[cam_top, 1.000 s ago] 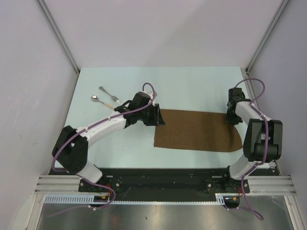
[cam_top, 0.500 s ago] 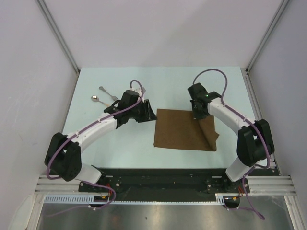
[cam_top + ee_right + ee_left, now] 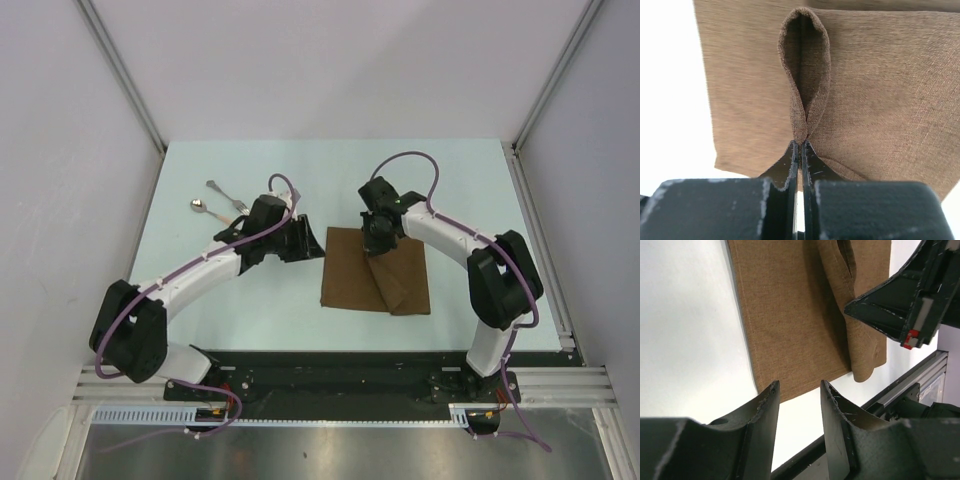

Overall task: Fold the napkin into a case and place the utensils inside
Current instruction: Fold the rectangle-folded napkin at the center of the board.

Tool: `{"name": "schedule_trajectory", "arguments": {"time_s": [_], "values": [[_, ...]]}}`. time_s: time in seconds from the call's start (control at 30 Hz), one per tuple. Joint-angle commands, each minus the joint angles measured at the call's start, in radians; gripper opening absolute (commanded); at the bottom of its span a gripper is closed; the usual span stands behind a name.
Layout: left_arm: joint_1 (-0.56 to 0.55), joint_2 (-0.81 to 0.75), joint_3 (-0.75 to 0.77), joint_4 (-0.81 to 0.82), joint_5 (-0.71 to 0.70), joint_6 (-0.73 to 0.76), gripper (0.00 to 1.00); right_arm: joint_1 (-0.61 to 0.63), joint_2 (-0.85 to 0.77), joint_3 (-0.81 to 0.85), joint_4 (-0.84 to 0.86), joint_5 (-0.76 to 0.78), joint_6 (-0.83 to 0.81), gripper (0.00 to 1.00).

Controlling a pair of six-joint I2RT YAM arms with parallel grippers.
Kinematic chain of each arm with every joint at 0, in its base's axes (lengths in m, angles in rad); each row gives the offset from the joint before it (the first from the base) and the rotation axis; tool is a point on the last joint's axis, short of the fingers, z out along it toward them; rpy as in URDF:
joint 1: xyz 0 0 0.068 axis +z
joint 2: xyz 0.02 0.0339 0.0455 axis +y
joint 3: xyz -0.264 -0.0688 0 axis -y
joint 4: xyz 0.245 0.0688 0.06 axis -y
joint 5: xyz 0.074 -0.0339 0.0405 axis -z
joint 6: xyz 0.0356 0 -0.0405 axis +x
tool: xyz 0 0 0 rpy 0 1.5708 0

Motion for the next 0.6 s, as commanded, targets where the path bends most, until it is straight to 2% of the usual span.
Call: {"name": "schedule_trajectory", "arguments": {"time_s": [0.0,0.3,0.57], "values": [[0.011,-0.037,-0.011,0.035,0.025,-0.014,0.43,0.006,0.016,0.048,0.082,-0.099,0.105,0.0],[0.023,-0.036,-0.022,0.035,0.029,-0.014,0.43,-0.003,0.071,0.067,0.157,-0.182,0.176,0.0],[0.025,-0.051,-0.025,0.029,0.032,-0.011,0.43,-0.025,0.108,0.074,0.188,-0.196,0.211,0.0]]}}
